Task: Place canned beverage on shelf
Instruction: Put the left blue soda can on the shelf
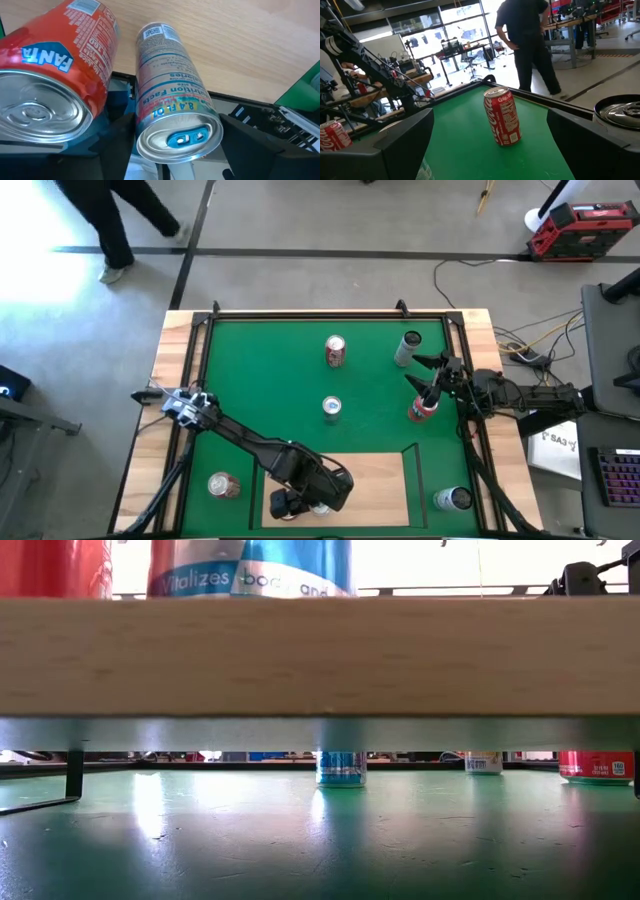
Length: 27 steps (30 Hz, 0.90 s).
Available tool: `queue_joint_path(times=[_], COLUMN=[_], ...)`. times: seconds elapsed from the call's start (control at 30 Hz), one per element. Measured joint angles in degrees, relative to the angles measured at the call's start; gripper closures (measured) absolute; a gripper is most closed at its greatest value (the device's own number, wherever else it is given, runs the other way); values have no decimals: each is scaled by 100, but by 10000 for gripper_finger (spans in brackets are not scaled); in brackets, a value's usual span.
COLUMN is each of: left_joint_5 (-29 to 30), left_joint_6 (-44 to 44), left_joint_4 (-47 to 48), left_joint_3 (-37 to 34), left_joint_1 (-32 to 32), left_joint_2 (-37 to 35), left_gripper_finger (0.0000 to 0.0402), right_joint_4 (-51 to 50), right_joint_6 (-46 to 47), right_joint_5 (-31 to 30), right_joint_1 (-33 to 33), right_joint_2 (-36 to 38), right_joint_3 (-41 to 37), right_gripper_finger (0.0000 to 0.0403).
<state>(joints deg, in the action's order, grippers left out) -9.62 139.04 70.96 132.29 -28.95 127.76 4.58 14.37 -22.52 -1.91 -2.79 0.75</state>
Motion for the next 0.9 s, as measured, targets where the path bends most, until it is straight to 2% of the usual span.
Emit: queue_joint_path(times=[0.17, 0.3, 0.47, 0.9], left_joint_5=[-18, -40, -41, -115], left_joint_6=[-87, -585, -775, -651], left_joint_4=[-54, -42, -31, 19], left_joint_3=[0, 0, 0, 98], left_joint_1=[1, -2, -2, 1], left_joint_2=[20, 22, 24, 52], left_gripper_finger=[175, 170, 163, 162], right_joint_4=[1, 0, 0, 0], right_joint_6=[0, 0, 0, 0], right_joint_5=[-1, -2, 0, 0], right_joint_1=[0, 2, 0, 0], right_joint_2=[0, 0, 0, 0], right_joint_3=[0, 2, 0, 2], right_gripper_finger=[22, 22, 22, 22])
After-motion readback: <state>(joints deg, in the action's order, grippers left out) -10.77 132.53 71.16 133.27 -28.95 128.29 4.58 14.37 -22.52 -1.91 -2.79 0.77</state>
